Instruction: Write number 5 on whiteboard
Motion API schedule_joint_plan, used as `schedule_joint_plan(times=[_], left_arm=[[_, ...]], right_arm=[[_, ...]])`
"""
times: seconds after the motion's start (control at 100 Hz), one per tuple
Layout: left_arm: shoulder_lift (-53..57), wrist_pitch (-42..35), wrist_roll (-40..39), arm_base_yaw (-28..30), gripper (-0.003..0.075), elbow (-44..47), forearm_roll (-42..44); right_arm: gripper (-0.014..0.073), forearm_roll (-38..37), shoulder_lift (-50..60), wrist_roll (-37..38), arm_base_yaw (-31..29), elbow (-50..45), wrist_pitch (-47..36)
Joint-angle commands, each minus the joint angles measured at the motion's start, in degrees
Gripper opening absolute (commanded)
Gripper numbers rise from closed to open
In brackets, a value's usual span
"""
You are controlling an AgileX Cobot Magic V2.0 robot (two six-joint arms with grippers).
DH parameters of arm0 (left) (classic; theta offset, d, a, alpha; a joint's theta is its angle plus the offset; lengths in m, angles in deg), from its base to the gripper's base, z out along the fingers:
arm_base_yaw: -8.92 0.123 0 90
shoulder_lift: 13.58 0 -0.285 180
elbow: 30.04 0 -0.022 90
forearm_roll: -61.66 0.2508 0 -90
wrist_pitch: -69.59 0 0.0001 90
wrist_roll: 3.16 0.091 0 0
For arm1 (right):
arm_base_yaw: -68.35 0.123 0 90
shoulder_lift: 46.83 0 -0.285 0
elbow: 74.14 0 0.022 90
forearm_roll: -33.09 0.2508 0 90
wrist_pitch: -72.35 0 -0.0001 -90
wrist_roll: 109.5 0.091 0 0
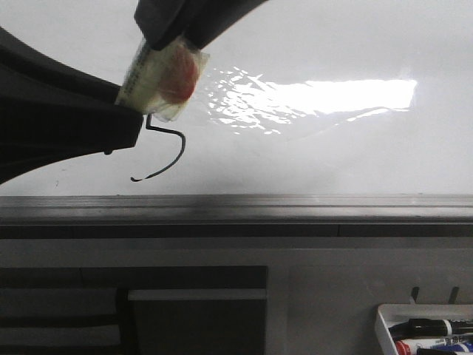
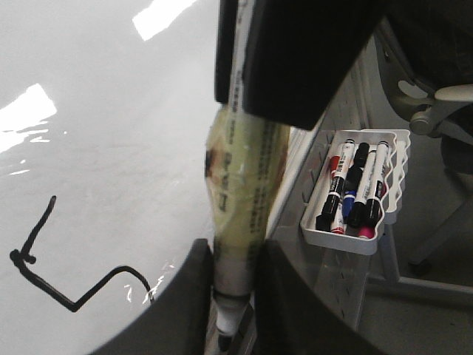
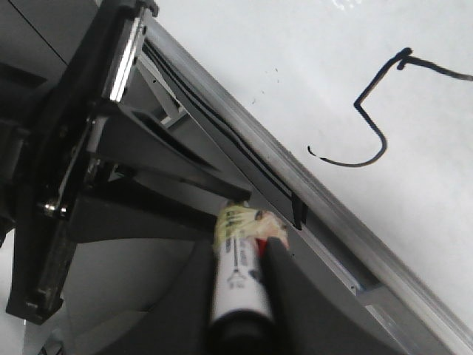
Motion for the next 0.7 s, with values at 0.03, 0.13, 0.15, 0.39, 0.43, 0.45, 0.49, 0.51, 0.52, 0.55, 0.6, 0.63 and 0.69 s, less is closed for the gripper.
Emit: schedule_joint_plan(times=[0.03,0.13,0.15,0.39,0.43,0.45,0.49,0.51,0.52,0.55,0.6,0.63,0.69], left_arm=[[0.6,-4.0,-0.5,-0.2,-0.0020,-1.9,-1.9],[0.6,-4.0,-1.4,-0.2,-0.0020,-1.9,-1.9],[0.6,-3.9,-2.3,-0.2,-0.0020,-1.9,-1.9],[1.6,1.0,-14.6,-0.1,-0.0020,-1.7,-6.1],[2.2,2.2,-15.7,-0.1,-0.0020,-1.7,-10.5],[2.6,2.9,-15.7,-0.1,-0.0020,-1.7,-13.2],[3.3,4.3,-15.7,-0.1,-0.0020,-1.7,-17.7],[3.6,5.2,-15.7,-0.1,-0.0020,-1.7,-20.4],[3.8,5.9,-15.7,-0.1,-0.0020,-1.7,-22.1],[4.3,7.6,-15.7,-0.1,-0.0020,-1.7,-25.6],[4.9,11.7,-15.7,-0.1,-0.0020,-2.1,-30.3],[5.1,15.0,-15.7,-0.1,-0.0020,-2.5,-32.5],[5.1,23.0,-15.7,0.1,-0.0020,-3.8,-36.3]], right_arm=[[-0.0055,1.5,1.3,-0.4,0.1,1.7,-3.7],[0.0081,1.5,1.3,-0.4,0.1,1.7,-5.6],[0.0134,1.5,1.3,-0.4,0.1,1.7,-6.4],[0.0511,-2.7,3.6,-0.4,-2.1,1.7,-11.8],[0.0511,-3.0,4.5,-0.4,-2.9,1.7,-11.3],[0.0511,-3.2,5.1,-0.4,-3.2,1.7,-10.8],[0.0511,-3.5,6.2,-0.4,-4.0,1.7,-9.7],[0.0511,-3.6,6.8,-0.4,-4.4,1.7,-9.3],[0.0511,-3.6,7.0,-0.4,-4.5,1.7,-8.9],[0.0511,-3.7,8.0,-0.4,-4.9,1.7,-8.1],[0.0510,-4.0,9.2,-0.4,-5.5,1.7,-6.9],[0.0505,-4.0,9.8,-0.4,-5.7,1.7,-6.3],[0.0494,-4.0,10.9,-0.4,-5.8,1.6,-5.9]])
